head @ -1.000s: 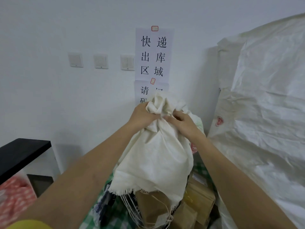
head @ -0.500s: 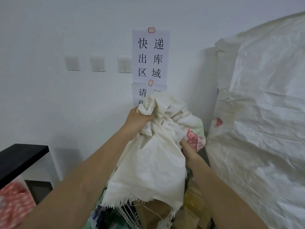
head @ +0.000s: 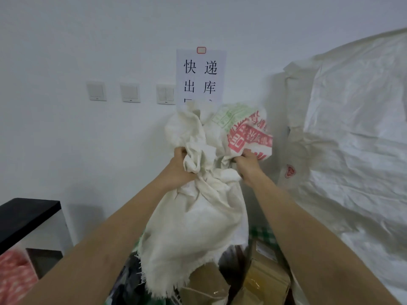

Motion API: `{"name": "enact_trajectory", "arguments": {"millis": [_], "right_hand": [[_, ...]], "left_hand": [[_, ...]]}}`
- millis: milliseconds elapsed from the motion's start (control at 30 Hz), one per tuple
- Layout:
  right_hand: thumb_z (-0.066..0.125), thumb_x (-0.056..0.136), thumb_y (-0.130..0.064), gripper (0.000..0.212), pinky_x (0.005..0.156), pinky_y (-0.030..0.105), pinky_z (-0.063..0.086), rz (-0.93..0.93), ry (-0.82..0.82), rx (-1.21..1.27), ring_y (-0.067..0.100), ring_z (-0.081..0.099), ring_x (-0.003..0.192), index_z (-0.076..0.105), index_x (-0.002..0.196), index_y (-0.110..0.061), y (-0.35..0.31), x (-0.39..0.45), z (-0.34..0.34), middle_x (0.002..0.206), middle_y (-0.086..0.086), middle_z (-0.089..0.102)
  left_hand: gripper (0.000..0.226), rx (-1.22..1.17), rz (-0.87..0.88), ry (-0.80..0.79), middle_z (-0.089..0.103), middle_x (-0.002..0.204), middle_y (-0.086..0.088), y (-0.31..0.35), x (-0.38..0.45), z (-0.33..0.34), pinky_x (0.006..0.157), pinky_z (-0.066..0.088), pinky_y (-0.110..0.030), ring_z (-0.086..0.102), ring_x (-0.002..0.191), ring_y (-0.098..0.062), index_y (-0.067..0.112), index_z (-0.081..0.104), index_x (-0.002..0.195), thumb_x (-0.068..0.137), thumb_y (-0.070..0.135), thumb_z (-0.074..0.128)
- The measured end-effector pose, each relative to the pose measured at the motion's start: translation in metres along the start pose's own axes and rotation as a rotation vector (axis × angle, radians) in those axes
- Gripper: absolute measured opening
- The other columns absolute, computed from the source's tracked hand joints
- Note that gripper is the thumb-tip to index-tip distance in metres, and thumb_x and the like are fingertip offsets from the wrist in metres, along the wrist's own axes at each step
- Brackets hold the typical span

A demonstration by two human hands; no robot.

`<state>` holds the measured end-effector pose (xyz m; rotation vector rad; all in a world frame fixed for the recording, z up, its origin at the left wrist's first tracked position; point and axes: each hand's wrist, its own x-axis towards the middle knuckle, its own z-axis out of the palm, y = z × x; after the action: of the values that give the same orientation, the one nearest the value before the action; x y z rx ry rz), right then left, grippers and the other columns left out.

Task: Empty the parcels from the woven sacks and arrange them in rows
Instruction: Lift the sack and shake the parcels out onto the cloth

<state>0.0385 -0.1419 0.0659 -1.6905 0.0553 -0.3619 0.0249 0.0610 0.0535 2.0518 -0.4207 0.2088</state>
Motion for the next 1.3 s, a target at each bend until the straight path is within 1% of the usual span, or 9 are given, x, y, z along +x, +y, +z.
{"name": "enact_trajectory", "arguments": {"millis": [200, 400, 567, 767, 967, 1033, 1100, 1200, 1300], "right_hand": [[0.045, 0.09, 0.001, 0.03, 0.075, 0.031, 0.048, -0.328, -0.014, -0.045, 0.023, 0.062, 0.088, 0.065, 0.111, -0.008, -0.086, -0.012, 0.011, 0.11, 0.015, 0.068], [0.041, 0.084, 0.008, 0.032, 0.071, 0.026, 0.05, -0.165, -0.148, -0.372, 0.025, 0.061, 0.084, 0.063, 0.105, -0.001, -0.061, -0.012, 0.002, 0.103, 0.02, 0.067], [0.037, 0.083, 0.004, 0.034, 0.07, 0.025, 0.044, -0.324, -0.229, -0.414, 0.017, 0.056, 0.086, 0.061, 0.108, -0.002, -0.07, -0.028, 0.005, 0.102, 0.012, 0.065], [0.04, 0.081, 0.012, 0.03, 0.06, 0.021, 0.036, -0.332, -0.453, -0.269, 0.01, 0.048, 0.068, 0.063, 0.087, -0.006, -0.077, -0.055, 0.007, 0.077, 0.004, 0.057], [0.051, 0.079, -0.009, 0.019, 0.073, 0.035, 0.046, -0.551, -0.282, -0.39, 0.015, 0.054, 0.078, 0.06, 0.095, -0.008, -0.053, -0.06, 0.008, 0.085, 0.003, 0.061], [0.055, 0.074, -0.022, 0.051, 0.101, 0.046, 0.041, -0.605, -0.249, -0.459, 0.02, 0.048, 0.118, 0.053, 0.125, -0.024, -0.042, -0.069, 0.006, 0.125, 0.001, 0.055], [0.065, 0.075, -0.045, 0.094, 0.119, 0.054, 0.009, -0.451, -0.323, -0.622, 0.02, 0.002, 0.148, 0.009, 0.15, -0.043, -0.032, -0.082, 0.001, 0.16, -0.005, 0.008], [0.071, 0.061, -0.075, 0.134, 0.11, 0.061, -0.014, -0.224, -0.296, -0.935, 0.033, -0.034, 0.14, -0.032, 0.141, -0.047, -0.022, -0.091, 0.006, 0.152, -0.002, -0.04], [0.072, 0.055, -0.078, 0.145, 0.111, 0.066, -0.004, -0.196, -0.043, -0.977, 0.044, -0.024, 0.142, -0.037, 0.141, -0.037, -0.027, -0.077, 0.019, 0.15, 0.013, -0.041]], "left_hand": [[0.096, -0.214, -0.03, 0.041, 0.042, 0.131, 0.005, 0.003, 0.005, 0.001, 0.09, 0.045, -0.027, 0.049, 0.117, -0.013, 0.029, 0.012, 0.141, 0.071, 0.026, 0.078], [0.126, -0.151, -0.095, 0.018, 0.025, 0.142, -0.002, 0.011, -0.004, 0.001, 0.093, 0.043, -0.027, 0.036, 0.131, -0.016, 0.027, 0.013, 0.144, 0.044, 0.053, 0.085], [0.134, -0.156, -0.05, 0.055, 0.001, 0.158, 0.001, 0.029, 0.0, 0.011, 0.108, 0.029, -0.033, 0.015, 0.144, -0.016, 0.037, -0.017, 0.148, 0.061, 0.044, 0.086], [0.106, -0.147, -0.024, 0.079, 0.05, 0.126, -0.003, 0.042, 0.007, 0.013, 0.094, 0.051, -0.041, 0.055, 0.115, -0.018, 0.035, 0.033, 0.13, 0.039, 0.056, 0.082], [0.061, -0.07, -0.09, 0.19, 0.069, 0.099, 0.011, 0.051, 0.003, 0.016, 0.087, 0.053, -0.04, 0.066, 0.093, -0.014, 0.035, 0.06, 0.109, 0.049, 0.047, 0.061], [0.05, -0.074, -0.108, 0.241, 0.068, 0.096, 0.01, 0.052, 0.004, 0.017, 0.085, 0.052, -0.039, 0.065, 0.092, -0.017, 0.032, 0.06, 0.105, 0.056, 0.042, 0.063], [0.049, -0.094, -0.121, 0.284, 0.065, 0.101, 0.006, 0.053, 0.006, 0.017, 0.083, 0.052, -0.037, 0.064, 0.09, -0.019, 0.025, 0.058, 0.109, 0.065, 0.041, 0.069], [0.061, -0.078, -0.137, 0.312, 0.055, 0.118, -0.004, 0.063, 0.009, 0.019, 0.085, 0.052, -0.038, 0.062, 0.097, -0.024, 0.02, 0.049, 0.125, 0.074, 0.045, 0.071], [0.075, -0.088, -0.052, 0.308, 0.052, 0.121, -0.007, 0.087, 0.01, 0.027, 0.087, 0.053, -0.043, 0.063, 0.098, -0.025, 0.021, 0.046, 0.128, 0.064, 0.051, 0.071]]}}
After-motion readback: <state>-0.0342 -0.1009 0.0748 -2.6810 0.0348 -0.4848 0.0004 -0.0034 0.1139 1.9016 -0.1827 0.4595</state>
